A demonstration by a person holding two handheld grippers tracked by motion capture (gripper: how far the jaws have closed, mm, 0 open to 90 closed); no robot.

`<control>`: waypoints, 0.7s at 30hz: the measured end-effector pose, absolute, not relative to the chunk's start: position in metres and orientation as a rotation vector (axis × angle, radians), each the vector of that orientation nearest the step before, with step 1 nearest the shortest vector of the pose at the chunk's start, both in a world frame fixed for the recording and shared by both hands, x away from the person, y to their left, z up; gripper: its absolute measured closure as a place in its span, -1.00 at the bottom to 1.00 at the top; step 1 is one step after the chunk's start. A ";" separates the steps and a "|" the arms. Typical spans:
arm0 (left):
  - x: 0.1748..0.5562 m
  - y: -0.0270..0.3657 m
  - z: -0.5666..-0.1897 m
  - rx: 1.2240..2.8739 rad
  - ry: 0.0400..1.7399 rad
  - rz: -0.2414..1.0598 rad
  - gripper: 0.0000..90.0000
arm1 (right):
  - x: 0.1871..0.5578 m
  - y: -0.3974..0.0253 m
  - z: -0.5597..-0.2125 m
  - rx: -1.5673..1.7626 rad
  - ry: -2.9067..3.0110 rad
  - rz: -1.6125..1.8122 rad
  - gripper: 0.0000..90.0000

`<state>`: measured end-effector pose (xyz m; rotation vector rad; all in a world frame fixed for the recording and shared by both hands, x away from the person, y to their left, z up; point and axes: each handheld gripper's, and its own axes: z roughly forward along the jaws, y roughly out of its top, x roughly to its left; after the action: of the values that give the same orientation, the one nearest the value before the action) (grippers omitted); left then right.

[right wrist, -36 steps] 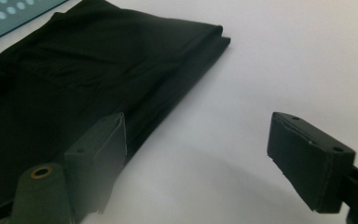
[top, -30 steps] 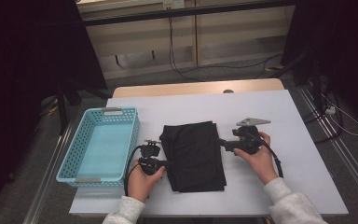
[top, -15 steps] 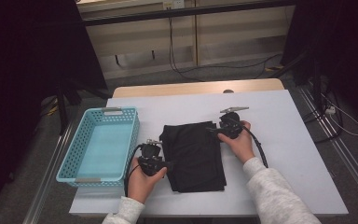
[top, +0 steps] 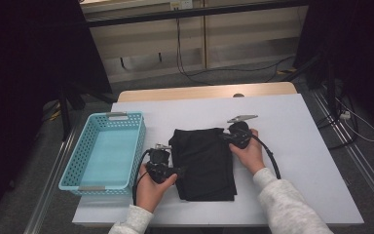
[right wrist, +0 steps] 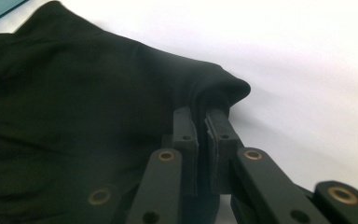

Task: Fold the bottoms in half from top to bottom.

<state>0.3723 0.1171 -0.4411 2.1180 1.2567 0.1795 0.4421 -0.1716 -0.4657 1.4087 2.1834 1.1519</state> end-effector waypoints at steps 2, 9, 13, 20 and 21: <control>0.372 0.117 -0.442 2.119 1.248 0.179 -0.62 | 0.433 -0.182 -0.465 1.432 2.152 1.149 0.88; 0.370 0.114 -0.438 2.121 1.193 0.161 -0.71 | 0.390 -0.218 -0.461 1.494 2.052 1.139 0.87; 0.367 0.109 -0.436 2.143 1.125 0.128 -0.77 | 0.373 -0.230 -0.458 1.498 2.001 1.125 0.85; 0.360 0.101 -0.437 2.196 1.073 0.124 -0.65 | 0.365 -0.239 -0.454 1.450 1.967 1.120 0.49; 0.360 0.101 -0.438 2.204 1.071 0.132 -0.65 | 0.365 -0.239 -0.454 1.446 1.966 1.117 0.40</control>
<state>0.3595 0.1006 -0.4381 2.2038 1.0711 0.1321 0.3652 -0.2387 -0.4540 1.4455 1.9658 1.1172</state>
